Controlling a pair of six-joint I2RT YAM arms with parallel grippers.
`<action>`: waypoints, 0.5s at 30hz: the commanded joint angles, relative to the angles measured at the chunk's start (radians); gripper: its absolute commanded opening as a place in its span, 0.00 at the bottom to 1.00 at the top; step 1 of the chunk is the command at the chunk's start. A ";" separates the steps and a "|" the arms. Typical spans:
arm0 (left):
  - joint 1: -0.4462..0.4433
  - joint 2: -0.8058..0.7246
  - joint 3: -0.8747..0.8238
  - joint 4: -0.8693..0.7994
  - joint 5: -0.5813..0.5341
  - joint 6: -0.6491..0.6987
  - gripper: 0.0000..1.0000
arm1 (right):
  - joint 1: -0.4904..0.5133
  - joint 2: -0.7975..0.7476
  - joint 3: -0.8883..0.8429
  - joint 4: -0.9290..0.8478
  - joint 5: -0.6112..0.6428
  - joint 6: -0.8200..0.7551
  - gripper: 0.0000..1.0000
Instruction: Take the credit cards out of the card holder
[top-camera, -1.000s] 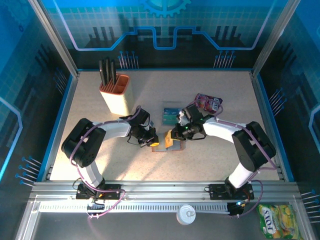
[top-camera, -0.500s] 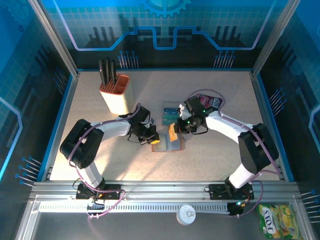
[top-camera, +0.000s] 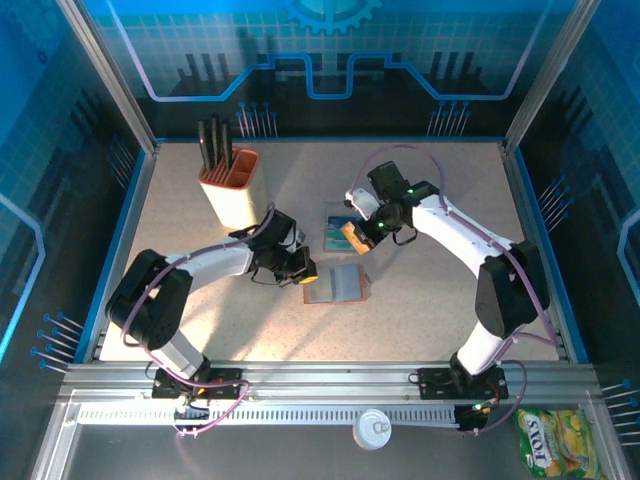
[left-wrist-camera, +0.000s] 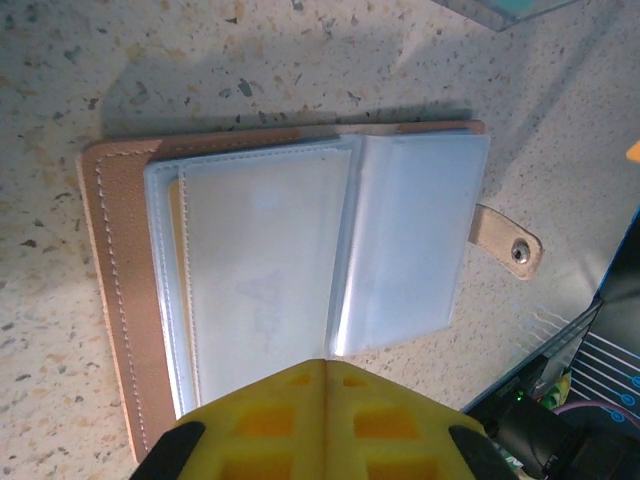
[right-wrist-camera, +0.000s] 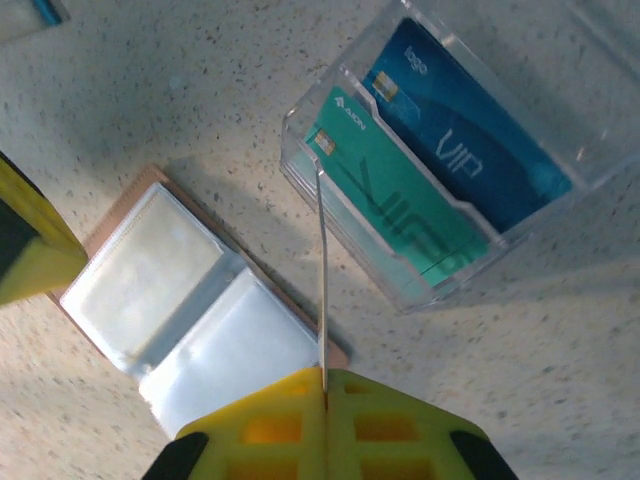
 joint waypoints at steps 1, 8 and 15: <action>0.008 -0.037 -0.032 -0.016 -0.024 0.004 0.04 | -0.011 0.038 0.090 -0.114 0.011 -0.275 0.00; 0.019 -0.058 -0.062 -0.008 -0.032 0.004 0.08 | -0.011 0.149 0.276 -0.224 0.084 -0.469 0.00; 0.031 -0.088 -0.079 -0.028 -0.045 0.005 0.08 | -0.029 0.293 0.483 -0.307 0.115 -0.547 0.00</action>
